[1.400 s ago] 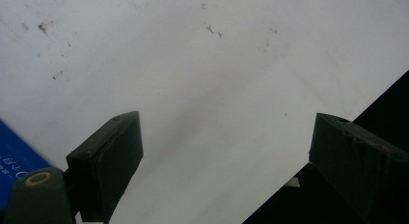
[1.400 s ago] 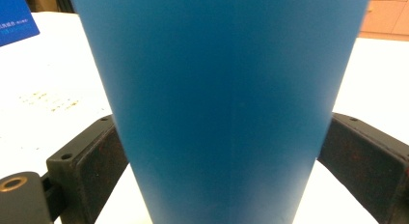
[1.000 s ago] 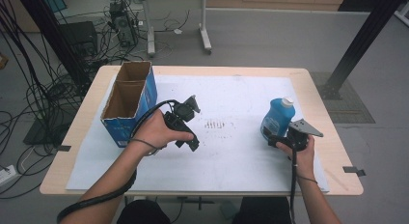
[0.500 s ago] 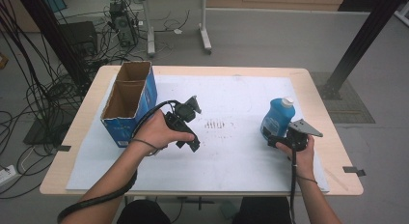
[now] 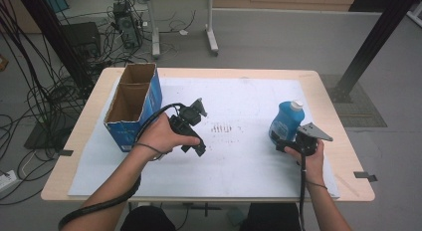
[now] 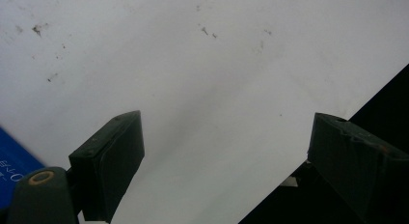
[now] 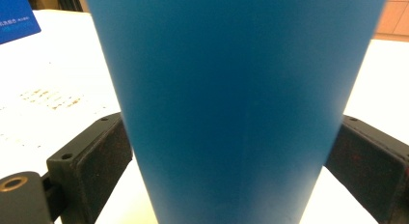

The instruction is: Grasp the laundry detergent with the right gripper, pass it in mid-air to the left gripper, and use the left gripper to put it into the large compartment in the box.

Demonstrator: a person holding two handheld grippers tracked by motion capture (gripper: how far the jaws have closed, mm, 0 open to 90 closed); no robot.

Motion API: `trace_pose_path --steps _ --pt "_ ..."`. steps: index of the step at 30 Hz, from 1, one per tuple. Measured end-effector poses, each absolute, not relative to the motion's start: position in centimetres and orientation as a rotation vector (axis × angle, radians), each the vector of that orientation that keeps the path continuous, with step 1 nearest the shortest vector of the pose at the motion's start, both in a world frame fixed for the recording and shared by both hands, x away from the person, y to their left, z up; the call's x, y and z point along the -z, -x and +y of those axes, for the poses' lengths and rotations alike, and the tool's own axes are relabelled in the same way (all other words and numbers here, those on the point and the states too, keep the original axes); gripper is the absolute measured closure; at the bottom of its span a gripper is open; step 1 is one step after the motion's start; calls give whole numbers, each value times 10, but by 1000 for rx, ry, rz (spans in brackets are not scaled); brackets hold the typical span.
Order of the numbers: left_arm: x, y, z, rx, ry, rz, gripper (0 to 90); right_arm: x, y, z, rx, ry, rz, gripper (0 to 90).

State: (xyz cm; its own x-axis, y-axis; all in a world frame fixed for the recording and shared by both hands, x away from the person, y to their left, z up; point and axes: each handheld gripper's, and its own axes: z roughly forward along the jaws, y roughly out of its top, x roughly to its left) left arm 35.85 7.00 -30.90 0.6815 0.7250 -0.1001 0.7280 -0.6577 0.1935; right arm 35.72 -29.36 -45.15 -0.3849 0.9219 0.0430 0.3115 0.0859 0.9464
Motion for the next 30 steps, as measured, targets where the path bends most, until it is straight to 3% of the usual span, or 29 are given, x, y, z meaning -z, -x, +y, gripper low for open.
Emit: trace_pose_path --steps 30 --pt "311 -357 70 22 -2685 1169 128 453 -359 -292 -1336 -1227 1753 237"
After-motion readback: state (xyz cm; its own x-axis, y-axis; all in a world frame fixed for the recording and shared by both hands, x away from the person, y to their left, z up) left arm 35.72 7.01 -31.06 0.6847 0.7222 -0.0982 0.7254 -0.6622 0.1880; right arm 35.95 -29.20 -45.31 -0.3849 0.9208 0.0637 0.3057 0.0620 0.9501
